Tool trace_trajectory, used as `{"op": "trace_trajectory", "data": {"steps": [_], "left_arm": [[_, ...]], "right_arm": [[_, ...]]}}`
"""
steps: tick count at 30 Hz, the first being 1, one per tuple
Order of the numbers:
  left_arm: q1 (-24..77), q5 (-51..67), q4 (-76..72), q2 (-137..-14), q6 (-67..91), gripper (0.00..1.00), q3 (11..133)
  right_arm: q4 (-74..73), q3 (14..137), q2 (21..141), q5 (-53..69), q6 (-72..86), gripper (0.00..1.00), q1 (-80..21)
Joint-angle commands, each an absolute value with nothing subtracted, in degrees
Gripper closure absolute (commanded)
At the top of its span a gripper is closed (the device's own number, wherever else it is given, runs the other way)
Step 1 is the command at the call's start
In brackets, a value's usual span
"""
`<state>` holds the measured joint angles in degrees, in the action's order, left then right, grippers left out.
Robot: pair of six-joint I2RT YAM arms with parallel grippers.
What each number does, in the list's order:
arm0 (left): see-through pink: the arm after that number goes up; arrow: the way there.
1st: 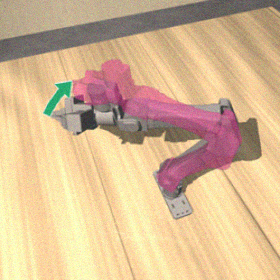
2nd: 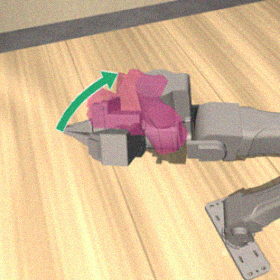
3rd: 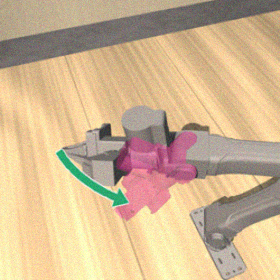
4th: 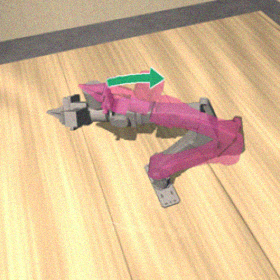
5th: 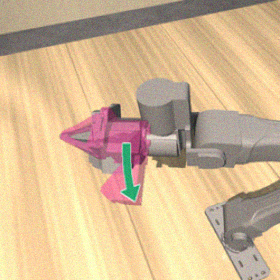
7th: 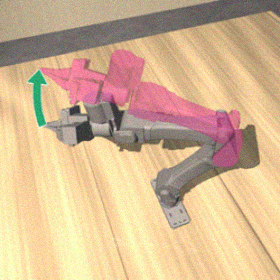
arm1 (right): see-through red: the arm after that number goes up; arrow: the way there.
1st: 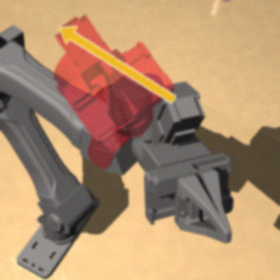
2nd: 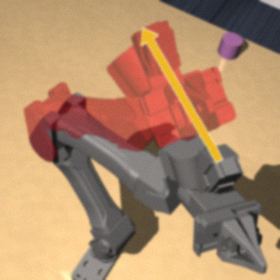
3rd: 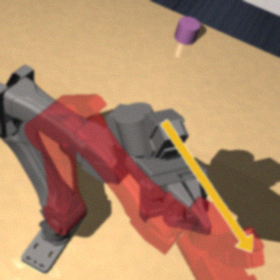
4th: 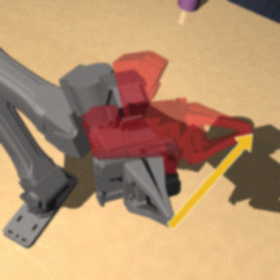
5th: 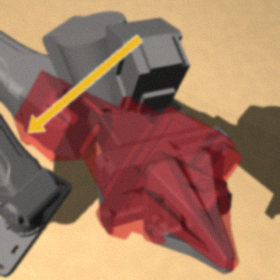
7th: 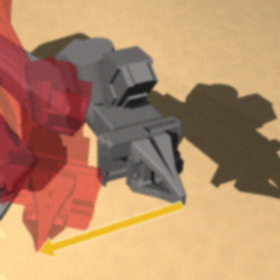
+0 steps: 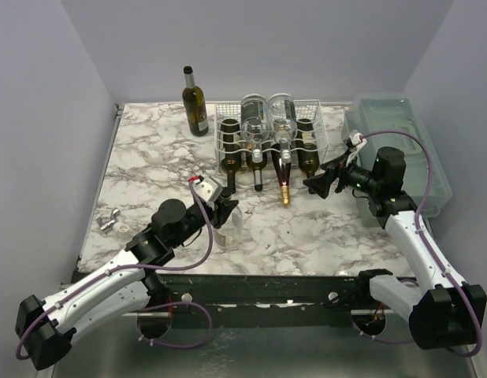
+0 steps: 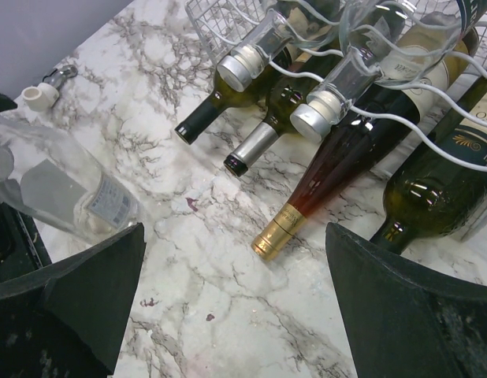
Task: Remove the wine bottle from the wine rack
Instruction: Pick up the wine bottle from the center of the board, then place the wine bottle at the center of the board.
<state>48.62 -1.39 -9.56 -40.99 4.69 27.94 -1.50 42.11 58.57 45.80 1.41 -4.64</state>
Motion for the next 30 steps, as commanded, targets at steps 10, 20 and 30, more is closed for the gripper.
{"op": "trace_trajectory", "data": {"steps": [10,20,30], "left_arm": [[39.1,-6.33,-11.6,-38.37,0.26,1.0,36.75],[30.73,-4.19,-11.6,-41.27,-2.85,1.0,40.27],[22.33,-0.52,-13.54,-47.64,-2.44,1.0,45.36]], "right_arm": [[-2.15,41.59,58.0,46.49,0.53,0.01,-4.48],[-2.29,41.66,57.93,46.5,0.51,0.01,-4.44],[-2.28,41.73,57.94,46.55,0.53,0.0,-4.48]]}}
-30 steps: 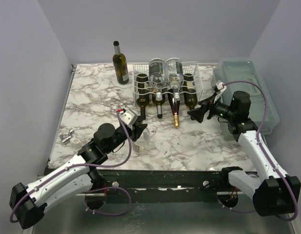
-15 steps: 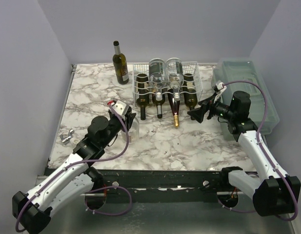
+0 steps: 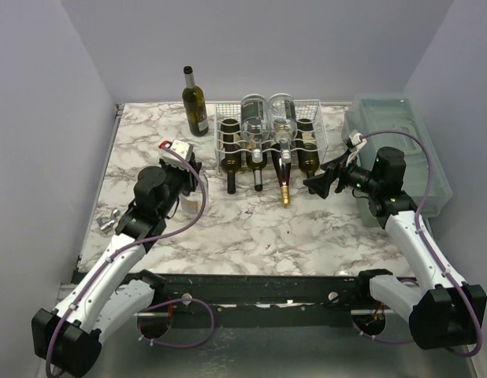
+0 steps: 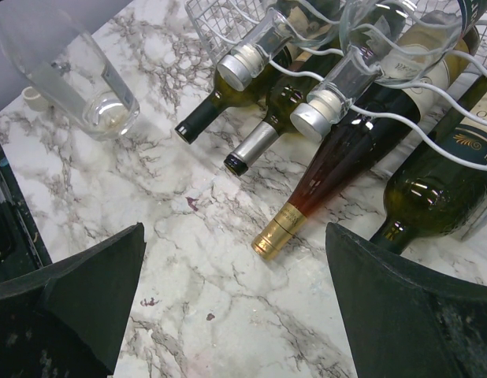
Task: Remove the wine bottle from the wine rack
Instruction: Place the wine bottle at the center of the board.
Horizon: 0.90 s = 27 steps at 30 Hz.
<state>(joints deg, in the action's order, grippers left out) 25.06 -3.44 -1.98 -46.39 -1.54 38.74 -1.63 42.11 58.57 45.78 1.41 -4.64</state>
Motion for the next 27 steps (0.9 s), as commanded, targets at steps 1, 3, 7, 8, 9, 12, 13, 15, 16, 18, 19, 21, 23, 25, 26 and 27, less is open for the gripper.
{"op": "trace_trajectory", "data": {"steps": [1,3,7,8,9,12,13,15,16,18,19,21,23,25,26,27], "left_arm": [[21.36,-0.18,-13.9,-48.48,-2.46,1.0,45.95],[19.61,-0.09,-14.64,-50.52,-2.16,1.0,47.38],[15.94,2.96,-16.52,-54.91,-1.21,1.0,50.12],[14.96,3.2,-17.19,-55.89,-0.86,1.0,50.69],[14.04,3.78,-17.8,-57.21,-0.63,1.0,51.41],[11.41,5.14,-19.92,-60.85,-0.81,1.0,53.49],[10.62,5.69,-20.48,-62.3,-0.67,1.0,54.38],[8.57,6.69,-21.3,-65.18,-0.26,1.0,56.53],[7.79,7.08,-21.8,-66.69,-0.27,1.0,57.44],[6.15,7.54,-23.35,-69.71,1.96,1.0,59.24],[5.39,7.79,-24.32,-71.05,2.21,1.0,60.22],[4.29,8.37,-26.14,-74.05,2.2,1.0,61.93],[3.43,8.65,-28.17,-77.0,1.6,1.0,63.52],[2.84,8.59,-30.25,-79.83,0.58,1.0,65.01],[2.52,8.38,-31.17,-81.19,0.28,1.0,65.97],[2.26,8.16,-31.85,-82.41,0.26,1.0,66.82]], "right_arm": [[-2.36,41.67,57.98,46.48,0.47,0.0,-4.48],[-2.33,41.67,57.99,46.41,0.53,0.0,-4.48],[-2.37,41.66,57.9,46.32,0.53,0.01,-4.44],[-2.46,41.67,57.91,46.34,0.53,0.0,-4.48],[-2.45,41.71,57.96,46.28,0.53,0.0,-4.48],[-2.46,41.77,57.93,46.41,0.53,0.01,-4.48],[-2.42,41.75,57.97,46.48,0.53,0.01,-4.48],[-2.55,41.75,58.08,46.48,0.53,0.01,-4.48],[-2.55,41.84,58.09,46.41,0.53,0.01,-4.48],[-2.64,41.89,58.11,46.46,0.53,0.0,-4.48],[-2.64,41.87,58.13,46.52,0.48,0.0,-4.48],[-2.68,41.84,58.14,46.43,0.53,0.0,-4.48],[-2.7,41.96,58.27,46.45,0.53,0.0,-4.46],[-2.8,41.99,58.34,46.41,-1.12,0.0,-4.48],[-2.81,41.93,58.35,46.42,-1.18,0.0,-4.46],[-2.81,41.96,58.4,46.49,-1.15,0.01,-4.47]]}}
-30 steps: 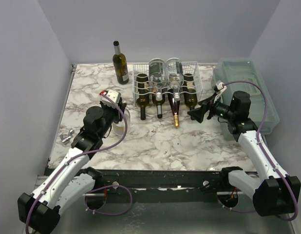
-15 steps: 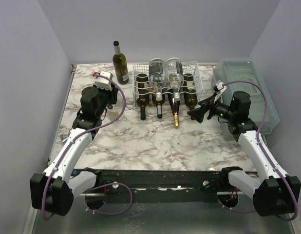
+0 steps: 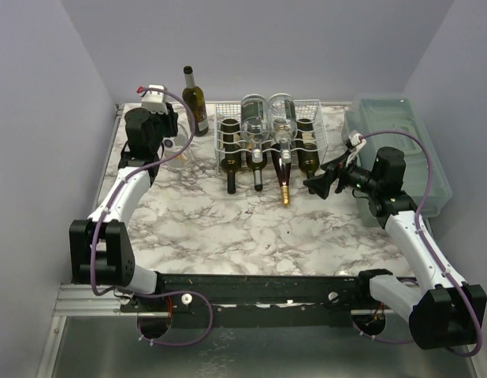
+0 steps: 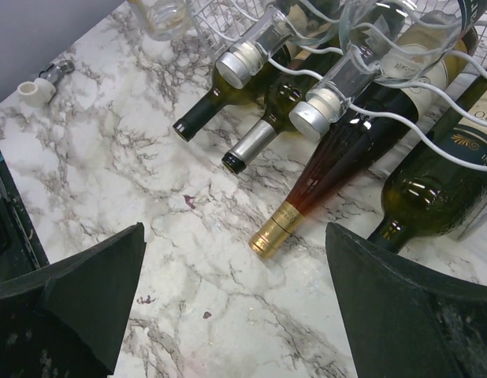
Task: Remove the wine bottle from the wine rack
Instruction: Place the wine bottle at the center of the board.
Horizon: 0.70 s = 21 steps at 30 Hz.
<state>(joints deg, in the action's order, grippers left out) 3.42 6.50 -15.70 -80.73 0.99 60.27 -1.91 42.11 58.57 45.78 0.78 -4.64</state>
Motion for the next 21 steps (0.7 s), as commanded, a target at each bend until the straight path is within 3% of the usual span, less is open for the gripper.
{"op": "trace_trajectory", "data": {"steps": [1,21], "left_arm": [[1.99,7.65,-32.69,-83.87,0.26,1.0,67.8],[-3.75,3.3,-36.63,-103.36,2.36,1.0,86.66]], "right_arm": [[-2.88,41.94,58.42,46.5,-1.15,0.0,-4.48],[-3.61,42.45,58.5,47.02,-1.46,0.0,-4.48]]}}
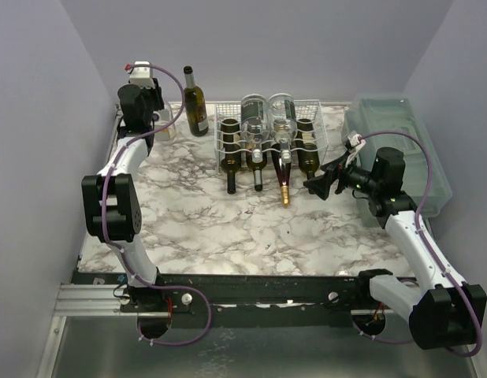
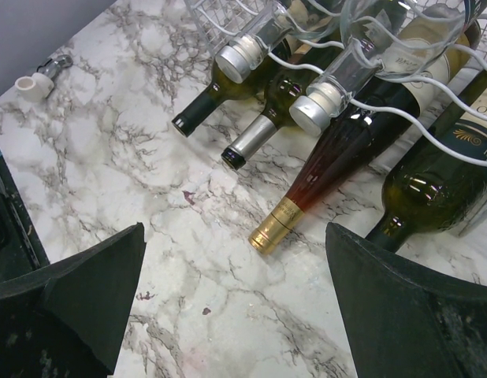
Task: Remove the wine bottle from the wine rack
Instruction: Place the wine bottle at the center of the board.
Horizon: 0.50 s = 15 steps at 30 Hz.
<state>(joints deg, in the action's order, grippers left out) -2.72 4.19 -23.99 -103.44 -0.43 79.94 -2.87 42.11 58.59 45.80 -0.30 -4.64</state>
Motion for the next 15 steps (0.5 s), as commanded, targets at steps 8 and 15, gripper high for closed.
{"op": "trace_trajectory", "data": {"steps": [8,15], "left_arm": [[-3.96,3.44,-37.13,-109.31,4.56,1.0,93.24],[-3.95,2.33,-37.53,-113.9,6.59,1.0,98.01]], "right_arm": [[-4.13,42.71,58.84,46.7,-1.93,0.0,-4.48],[-4.8,43.1,59.37,46.93,-2.28,0.0,-4.48]]}}
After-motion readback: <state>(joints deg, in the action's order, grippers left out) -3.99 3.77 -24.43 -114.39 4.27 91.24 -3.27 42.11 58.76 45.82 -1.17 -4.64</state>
